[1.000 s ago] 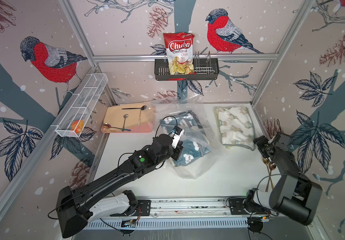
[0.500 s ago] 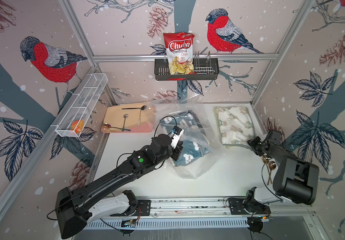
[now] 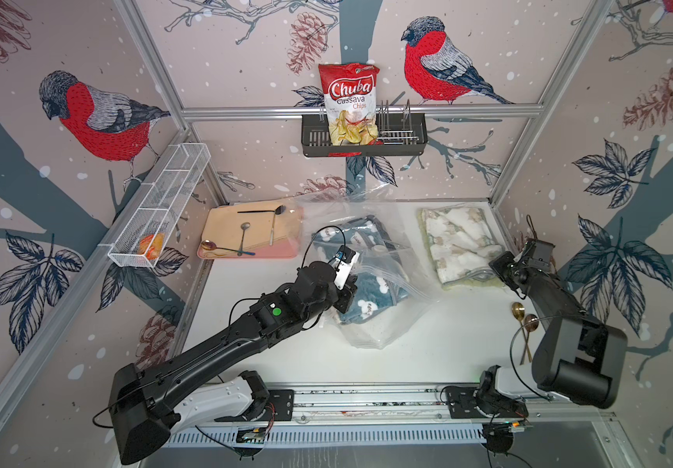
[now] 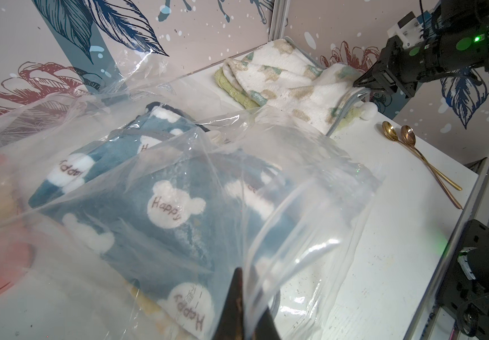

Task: Take the blanket out of the vacuum bag
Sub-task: Place the blanket at the corner of the board.

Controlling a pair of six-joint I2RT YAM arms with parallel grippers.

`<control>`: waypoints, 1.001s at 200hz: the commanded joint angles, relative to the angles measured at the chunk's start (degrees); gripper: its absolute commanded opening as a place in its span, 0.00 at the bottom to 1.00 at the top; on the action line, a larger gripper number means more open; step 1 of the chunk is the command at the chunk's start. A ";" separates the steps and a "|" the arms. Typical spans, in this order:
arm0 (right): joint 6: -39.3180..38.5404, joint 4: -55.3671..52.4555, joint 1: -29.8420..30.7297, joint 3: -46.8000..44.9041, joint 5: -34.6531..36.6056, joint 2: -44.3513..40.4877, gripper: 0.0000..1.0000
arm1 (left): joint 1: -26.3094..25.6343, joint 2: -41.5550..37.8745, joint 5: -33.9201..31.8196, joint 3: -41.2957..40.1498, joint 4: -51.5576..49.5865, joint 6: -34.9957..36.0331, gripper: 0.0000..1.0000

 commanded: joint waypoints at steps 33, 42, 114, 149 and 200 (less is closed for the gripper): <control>-2.32 -2.77 0.36 1.62 9.08 2.10 0.05 | -0.11 0.20 0.13 0.36 1.98 0.05 0.00; -2.21 -2.71 0.07 1.71 10.12 3.67 0.05 | -0.11 0.14 0.13 0.40 1.98 0.08 0.00; -0.93 -3.48 3.92 0.31 13.80 0.67 0.65 | -0.08 -0.15 0.21 0.14 2.04 0.01 0.00; -0.90 -7.63 11.13 1.19 18.95 -7.82 0.66 | -0.10 0.20 0.39 0.22 2.01 0.03 0.00; -1.19 -3.07 24.30 -1.06 -1.47 -16.85 0.24 | -0.19 2.32 2.16 0.52 1.12 0.43 0.04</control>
